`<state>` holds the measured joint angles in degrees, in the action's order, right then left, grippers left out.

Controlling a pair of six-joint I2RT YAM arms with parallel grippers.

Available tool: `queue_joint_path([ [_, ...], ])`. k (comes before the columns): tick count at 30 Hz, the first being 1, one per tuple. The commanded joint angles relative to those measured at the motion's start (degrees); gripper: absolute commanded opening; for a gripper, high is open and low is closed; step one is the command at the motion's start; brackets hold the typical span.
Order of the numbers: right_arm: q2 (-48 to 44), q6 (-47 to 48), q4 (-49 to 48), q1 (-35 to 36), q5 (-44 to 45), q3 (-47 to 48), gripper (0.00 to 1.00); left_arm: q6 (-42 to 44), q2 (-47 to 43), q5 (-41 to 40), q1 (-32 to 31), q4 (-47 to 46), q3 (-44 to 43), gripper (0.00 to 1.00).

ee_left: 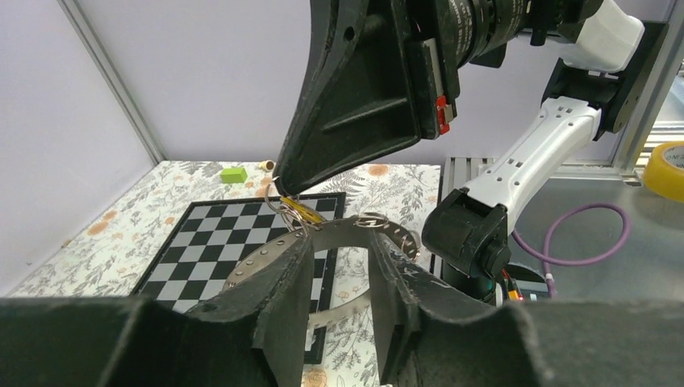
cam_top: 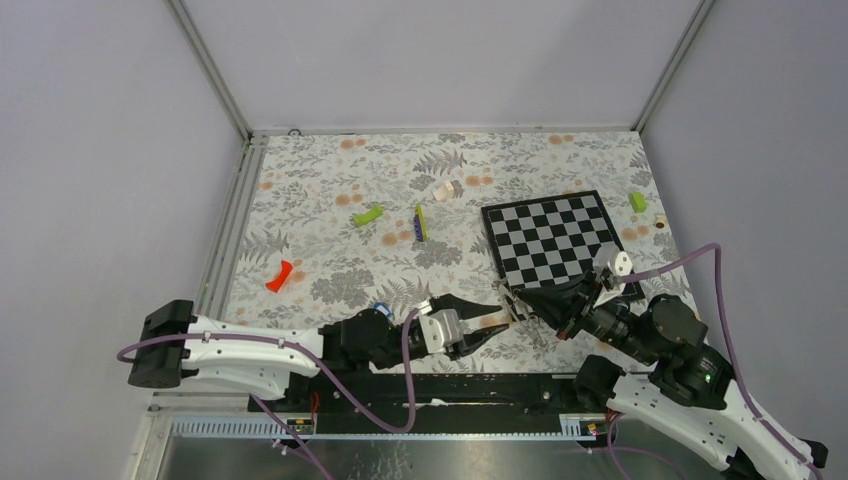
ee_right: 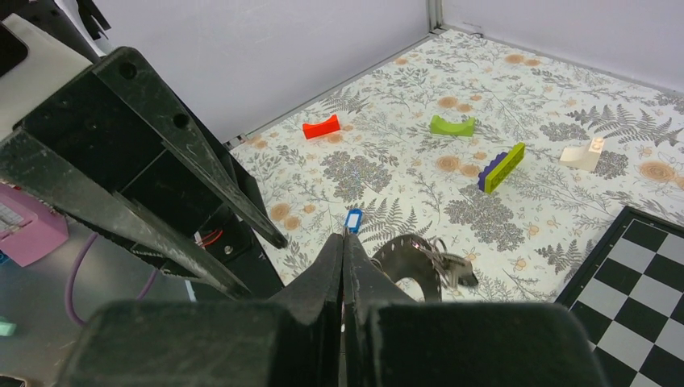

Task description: Remove the keys from the keyring

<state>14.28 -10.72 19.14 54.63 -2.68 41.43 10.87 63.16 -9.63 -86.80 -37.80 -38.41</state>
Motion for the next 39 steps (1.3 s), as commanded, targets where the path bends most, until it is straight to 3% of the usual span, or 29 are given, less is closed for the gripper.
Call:
queue_joint_path([
  [1,0.66,-0.23,-6.0,-0.15,-1.73,1.52,0.0,-1.05,1.4,0.63,-0.12,-3.42,-3.35,0.37],
  [25,-1.45,-1.54,-8.25,-0.14,-7.33,-0.19,0.0,-1.03,2.91,-4.23,-0.12,-7.9,-3.2,0.42],
  [39,-1.84,-1.9,-9.23,-0.14,-9.29,-0.43,0.0,-1.21,3.24,-4.06,-0.12,-8.33,-2.81,0.31],
])
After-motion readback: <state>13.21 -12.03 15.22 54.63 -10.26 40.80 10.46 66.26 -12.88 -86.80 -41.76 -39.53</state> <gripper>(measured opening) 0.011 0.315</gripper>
